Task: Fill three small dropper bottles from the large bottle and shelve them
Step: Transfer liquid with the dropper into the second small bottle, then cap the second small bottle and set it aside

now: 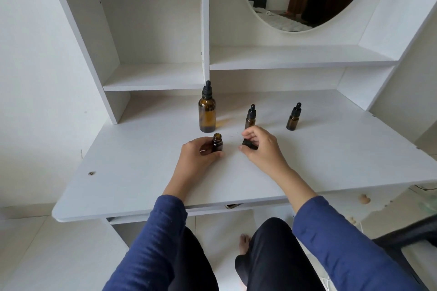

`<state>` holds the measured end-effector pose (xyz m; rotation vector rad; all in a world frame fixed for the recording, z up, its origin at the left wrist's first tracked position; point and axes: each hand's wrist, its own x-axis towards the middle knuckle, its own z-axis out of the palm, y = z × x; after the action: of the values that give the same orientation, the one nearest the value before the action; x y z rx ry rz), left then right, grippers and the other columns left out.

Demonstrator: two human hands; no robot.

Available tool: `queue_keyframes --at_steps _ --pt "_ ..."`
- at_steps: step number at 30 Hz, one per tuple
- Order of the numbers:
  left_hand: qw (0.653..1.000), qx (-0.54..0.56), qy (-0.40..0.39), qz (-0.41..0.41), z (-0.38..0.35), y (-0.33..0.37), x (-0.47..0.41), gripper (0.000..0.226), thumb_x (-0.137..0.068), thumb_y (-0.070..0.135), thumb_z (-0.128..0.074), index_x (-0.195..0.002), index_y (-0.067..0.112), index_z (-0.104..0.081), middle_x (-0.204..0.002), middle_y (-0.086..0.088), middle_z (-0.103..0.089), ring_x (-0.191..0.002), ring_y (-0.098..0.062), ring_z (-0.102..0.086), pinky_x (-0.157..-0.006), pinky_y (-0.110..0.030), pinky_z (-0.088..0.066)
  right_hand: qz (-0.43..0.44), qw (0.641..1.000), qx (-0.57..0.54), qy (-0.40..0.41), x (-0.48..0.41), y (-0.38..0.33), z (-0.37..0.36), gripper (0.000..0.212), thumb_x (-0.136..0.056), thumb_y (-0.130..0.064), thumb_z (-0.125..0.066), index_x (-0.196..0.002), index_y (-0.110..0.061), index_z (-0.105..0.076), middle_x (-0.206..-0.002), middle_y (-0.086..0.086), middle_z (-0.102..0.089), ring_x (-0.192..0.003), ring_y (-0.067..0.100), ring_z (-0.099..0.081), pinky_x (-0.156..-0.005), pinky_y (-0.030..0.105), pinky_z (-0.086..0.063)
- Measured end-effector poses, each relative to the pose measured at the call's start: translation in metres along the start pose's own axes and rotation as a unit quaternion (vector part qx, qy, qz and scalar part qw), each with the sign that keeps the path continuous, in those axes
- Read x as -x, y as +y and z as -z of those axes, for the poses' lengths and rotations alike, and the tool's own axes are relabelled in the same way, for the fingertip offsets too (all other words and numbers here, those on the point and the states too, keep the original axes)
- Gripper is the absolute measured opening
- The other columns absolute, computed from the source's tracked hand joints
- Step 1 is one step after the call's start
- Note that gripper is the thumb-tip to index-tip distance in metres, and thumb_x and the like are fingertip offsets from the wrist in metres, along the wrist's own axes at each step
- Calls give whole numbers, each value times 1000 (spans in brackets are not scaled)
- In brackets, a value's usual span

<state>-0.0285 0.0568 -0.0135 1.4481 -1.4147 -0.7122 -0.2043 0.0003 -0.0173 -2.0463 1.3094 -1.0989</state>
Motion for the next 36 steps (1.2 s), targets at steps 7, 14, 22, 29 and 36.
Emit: queue_keyframes --at_steps 7,14,22,29,36 --pt "1000 28 -1 7 -1 0 0 27 -75 6 -75 -100 9 -68 -90 -1 -68 -74 4 -61 -68 -1 -44 -30 978 -200 53 -11 -42 8 6 -82 -8 -64 -83 -11 -59 -72 -1 -60 -63 11 -60 -59 20 -46" --pt "999 35 -1 -5 0 -1 0 22 -74 5 -74 -94 13 -68 -90 -4 -69 -76 -5 -62 -72 -5 -47 23 982 -186 -1 -13 -61 3 10 -77 -3 -65 -78 -13 -65 -73 4 -63 -62 12 -50 -61 25 -41" --pt "1000 20 -5 -13 0 -3 -2 21 -75 6 -74 -96 8 -69 -85 1 -68 -67 12 -59 -67 -2 -44 50 989 -112 -76 -23 -65 -5 23 -69 1 -68 -82 -18 -64 -77 -2 -63 -57 5 -47 -58 14 -41" --pt "999 -5 3 -39 -2 -3 -1 11 -76 12 -74 -85 10 -68 -72 2 -65 -58 6 -51 -58 -4 -39 42 996 -55 -58 -18 -55 -17 19 -69 -20 -79 -83 -13 -68 -67 -1 -58 -53 6 -44 -53 11 -36" --pt "1000 27 -7 -11 -1 -6 -3 20 -75 11 -75 -94 9 -69 -86 -1 -71 -70 6 -62 -66 -5 -43 35 978 -202 -38 -1 -51 -20 26 -89 -8 -57 -115 -10 -59 -109 4 -67 -102 5 -62 -91 18 -49"
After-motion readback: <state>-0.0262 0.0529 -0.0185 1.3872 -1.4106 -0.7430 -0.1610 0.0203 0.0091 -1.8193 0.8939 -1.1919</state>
